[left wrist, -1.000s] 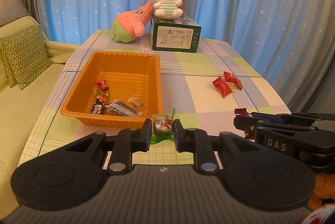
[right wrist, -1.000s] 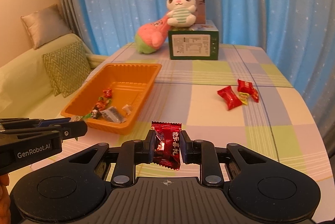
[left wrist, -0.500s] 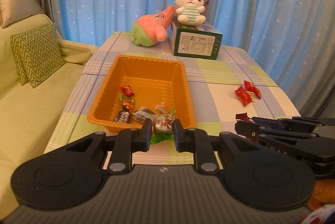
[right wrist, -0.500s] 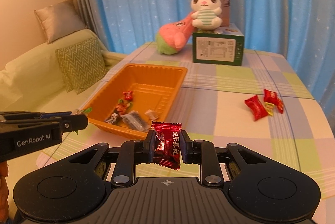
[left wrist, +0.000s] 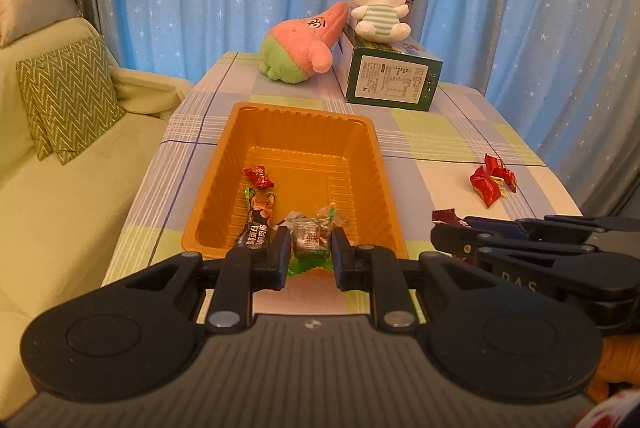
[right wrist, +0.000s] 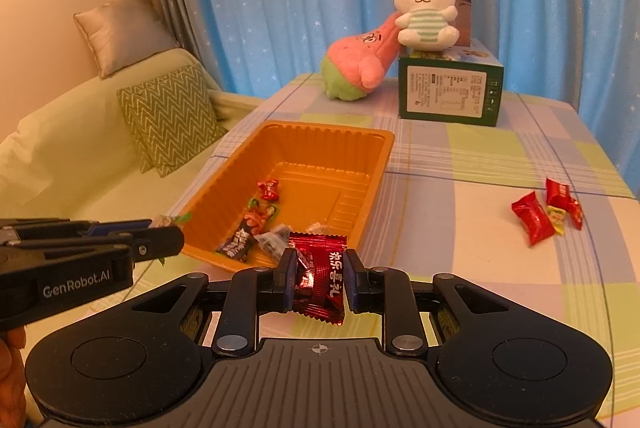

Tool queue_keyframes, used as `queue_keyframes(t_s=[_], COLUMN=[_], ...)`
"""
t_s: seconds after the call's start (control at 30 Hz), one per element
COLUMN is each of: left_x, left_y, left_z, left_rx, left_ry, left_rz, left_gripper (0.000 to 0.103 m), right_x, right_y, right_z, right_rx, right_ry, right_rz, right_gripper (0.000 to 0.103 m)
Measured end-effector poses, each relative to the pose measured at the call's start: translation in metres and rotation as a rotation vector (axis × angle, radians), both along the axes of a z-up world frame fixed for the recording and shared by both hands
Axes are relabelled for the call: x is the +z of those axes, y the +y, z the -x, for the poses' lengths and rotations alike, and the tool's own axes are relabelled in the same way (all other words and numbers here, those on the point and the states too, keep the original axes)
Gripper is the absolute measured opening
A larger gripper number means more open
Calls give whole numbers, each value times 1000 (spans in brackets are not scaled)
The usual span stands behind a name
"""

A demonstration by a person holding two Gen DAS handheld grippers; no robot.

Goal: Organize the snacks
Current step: 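Carry the green-wrapped candy and red candy over the orange tray with both tools, then open both tools to drop the two candies into the tray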

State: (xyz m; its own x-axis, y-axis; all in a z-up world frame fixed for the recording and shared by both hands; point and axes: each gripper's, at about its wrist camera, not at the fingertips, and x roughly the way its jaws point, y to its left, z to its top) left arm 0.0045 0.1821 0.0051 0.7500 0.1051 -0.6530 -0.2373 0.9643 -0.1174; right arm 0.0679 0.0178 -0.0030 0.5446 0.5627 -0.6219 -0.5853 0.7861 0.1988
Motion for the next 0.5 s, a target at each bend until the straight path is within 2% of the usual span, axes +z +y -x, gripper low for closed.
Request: queue_keyframes(t_s=[0.5], left_x=[-16], left_y=[44], left_z=[-56], left_rx=[-24], left_ry=[31], left_rz=[25], left_gripper=[19], right_x=[-16], right_y=[38], right_z=[-65], right_rx=[-17], right_ry=[74], right_rz=[-12], right_gripper=[25])
